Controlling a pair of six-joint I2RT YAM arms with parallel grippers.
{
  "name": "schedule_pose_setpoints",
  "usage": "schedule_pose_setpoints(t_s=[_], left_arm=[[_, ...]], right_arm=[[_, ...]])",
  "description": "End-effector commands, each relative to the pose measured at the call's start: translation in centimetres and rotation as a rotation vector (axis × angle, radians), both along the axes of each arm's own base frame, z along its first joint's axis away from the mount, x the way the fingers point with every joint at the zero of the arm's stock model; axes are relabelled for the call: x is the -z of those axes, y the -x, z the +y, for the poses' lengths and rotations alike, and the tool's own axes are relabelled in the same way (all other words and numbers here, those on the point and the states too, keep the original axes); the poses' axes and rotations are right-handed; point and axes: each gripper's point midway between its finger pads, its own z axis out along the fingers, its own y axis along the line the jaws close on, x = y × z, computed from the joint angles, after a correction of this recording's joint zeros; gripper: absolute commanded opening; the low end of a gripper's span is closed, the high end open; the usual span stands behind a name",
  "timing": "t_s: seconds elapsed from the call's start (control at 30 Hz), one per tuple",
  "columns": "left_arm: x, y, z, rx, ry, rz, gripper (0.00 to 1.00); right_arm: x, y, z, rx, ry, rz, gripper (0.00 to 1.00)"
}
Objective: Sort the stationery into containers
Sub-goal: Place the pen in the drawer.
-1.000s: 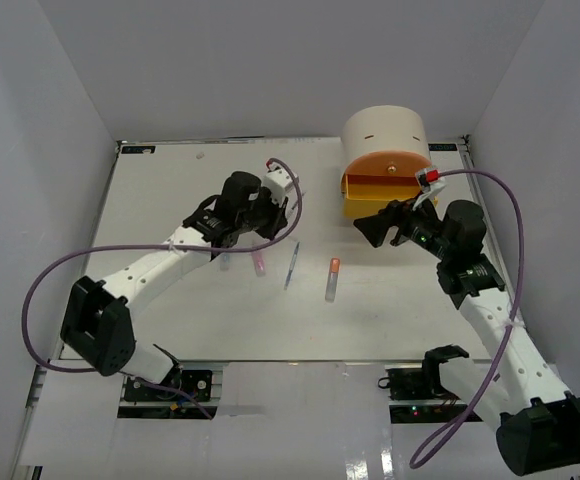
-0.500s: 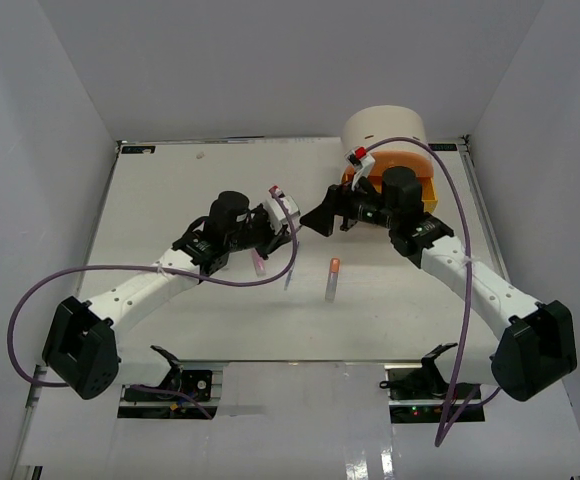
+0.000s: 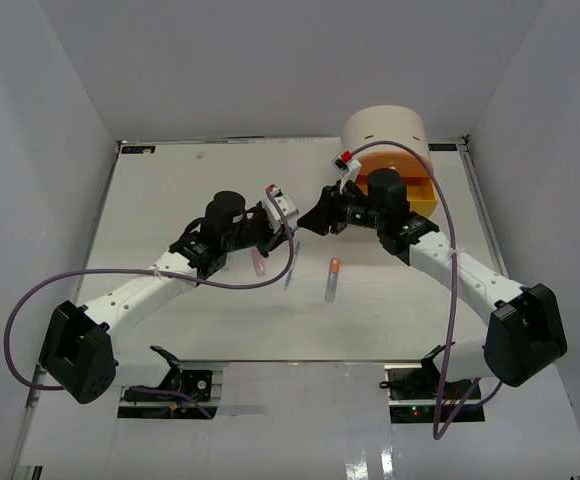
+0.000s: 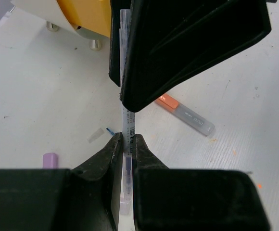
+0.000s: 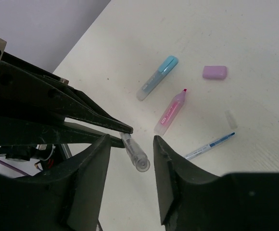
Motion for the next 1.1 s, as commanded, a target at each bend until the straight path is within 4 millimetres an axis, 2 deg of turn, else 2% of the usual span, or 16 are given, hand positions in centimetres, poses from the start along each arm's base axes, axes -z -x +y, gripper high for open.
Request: schedule_pose_setpoints(t_s=[0.0, 0.23, 0.37, 0.4, 0.43, 0.5, 0.53, 0.6, 0.63, 0.7, 0.77, 0.8, 0.83, 0.9, 0.93, 1.07], left_arm=[[-1.1, 0.8, -0.3, 0.034, 0.035, -0.023, 0.00], [-1.2, 1.0, -0.4, 0.045, 0.040, -0.021, 0.00], [-1.2, 0.8, -0.3, 0.031, 0.044, -0.019, 0.02], [-1.3, 0.7, -0.2, 0.023, 0.045, -0.018, 0.07], [-1.3, 0.6, -0.2, 0.015, 0.050, -0.011, 0.21], [-1.2, 0.5, -0.2, -0.001, 0.053, -0.002, 0.39], [-1.1, 0.4, -0.2, -0.012, 0.055, 0.010, 0.52], [-1.2, 0.0, -0.1, -0.035, 0.060, 0.019, 0.67], [-1.2, -0.3, 0.1, -0.066, 0.065, 0.029, 0.78], [-1.1, -0.9, 0.2, -0.101, 0.068, 0.039, 0.87], [-1.0, -1.8, 0.7, -0.179, 0.079, 0.063, 0.98], [-1.0, -2.2, 0.9, -0.211, 0.083, 0.071, 0.98], [-0.9, -2.9, 1.4, -0.267, 0.081, 0.071, 0.98], [-0.4, -3.7, 1.7, -0.331, 0.074, 0.107, 0.98], [-0.2, -4.4, 2.3, -0.382, 0.065, 0.110, 0.98], [1.2, -5.3, 2.9, -0.466, 0.039, 0.167, 0.98]], right_arm=[[-3.3, -0.8, 0.7, -0.003, -0.063, -0.100, 0.45], [-3.6, -1.0, 0.5, 0.018, -0.064, -0.112, 0.20], [-3.0, -0.9, 0.1, 0.037, -0.051, -0.104, 0.12], [-3.0, -0.9, -0.1, 0.044, -0.047, -0.109, 0.08], [-3.2, -1.1, -0.5, 0.060, -0.045, -0.120, 0.08], [-3.2, -1.3, -1.1, 0.088, -0.042, -0.124, 0.08], [-3.6, -1.4, -1.7, 0.109, -0.045, -0.136, 0.08], [-3.7, -2.2, -3.1, 0.157, -0.041, -0.141, 0.08], [-4.3, -2.7, -4.4, 0.196, -0.048, -0.158, 0.08], [-4.8, -3.2, -5.9, 0.232, -0.054, -0.164, 0.08], [-5.7, -4.3, -8.6, 0.307, -0.062, -0.175, 0.08], [-6.1, -4.5, -9.7, 0.336, -0.067, -0.185, 0.08], [-6.3, -5.4, -11.8, 0.395, -0.067, -0.182, 0.08], [-6.8, -5.9, -13.9, 0.445, -0.078, -0.184, 0.08], [-6.7, -6.8, -16.0, 0.498, -0.079, -0.178, 0.08], [-6.5, -8.1, -19.5, 0.573, -0.095, -0.144, 0.08]])
